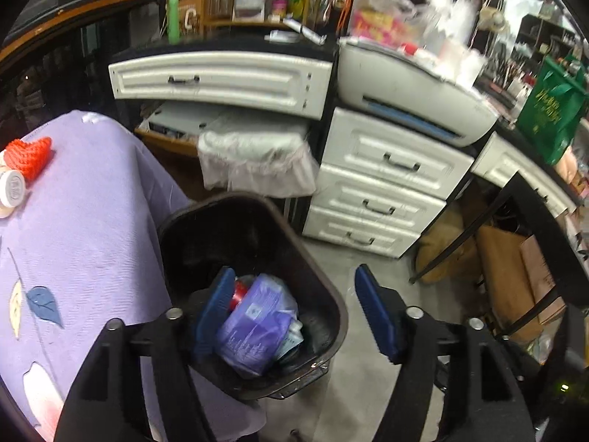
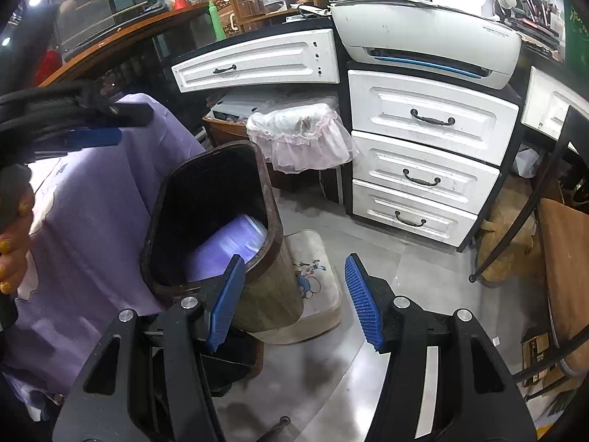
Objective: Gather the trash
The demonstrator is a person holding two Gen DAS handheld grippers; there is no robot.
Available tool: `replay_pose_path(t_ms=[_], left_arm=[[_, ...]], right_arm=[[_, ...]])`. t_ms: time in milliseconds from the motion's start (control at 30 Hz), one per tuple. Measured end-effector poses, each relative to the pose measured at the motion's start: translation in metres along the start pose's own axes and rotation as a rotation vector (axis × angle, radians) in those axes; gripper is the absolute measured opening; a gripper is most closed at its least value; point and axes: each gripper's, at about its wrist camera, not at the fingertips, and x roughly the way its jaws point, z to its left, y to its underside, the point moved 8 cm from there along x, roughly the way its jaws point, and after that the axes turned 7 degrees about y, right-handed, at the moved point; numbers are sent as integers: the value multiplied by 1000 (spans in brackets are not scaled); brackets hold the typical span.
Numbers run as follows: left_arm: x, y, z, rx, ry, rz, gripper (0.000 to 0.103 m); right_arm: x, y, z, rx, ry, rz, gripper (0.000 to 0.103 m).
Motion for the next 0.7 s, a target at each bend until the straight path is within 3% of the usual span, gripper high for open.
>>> replay_pose_path(t_ms=[367,500,700], left_arm=[[-63,12,8,-2,24,-123,90],[-90,16,21,11,-5,-178,96],[-119,27,56,-2,-68,-185,97]], right_arm=[[-23,-17,27,-16,-67,-60,72],[-37,-25,46,-46,-101,-91,75],[-58,-39,90,-153,-169,-138,76]])
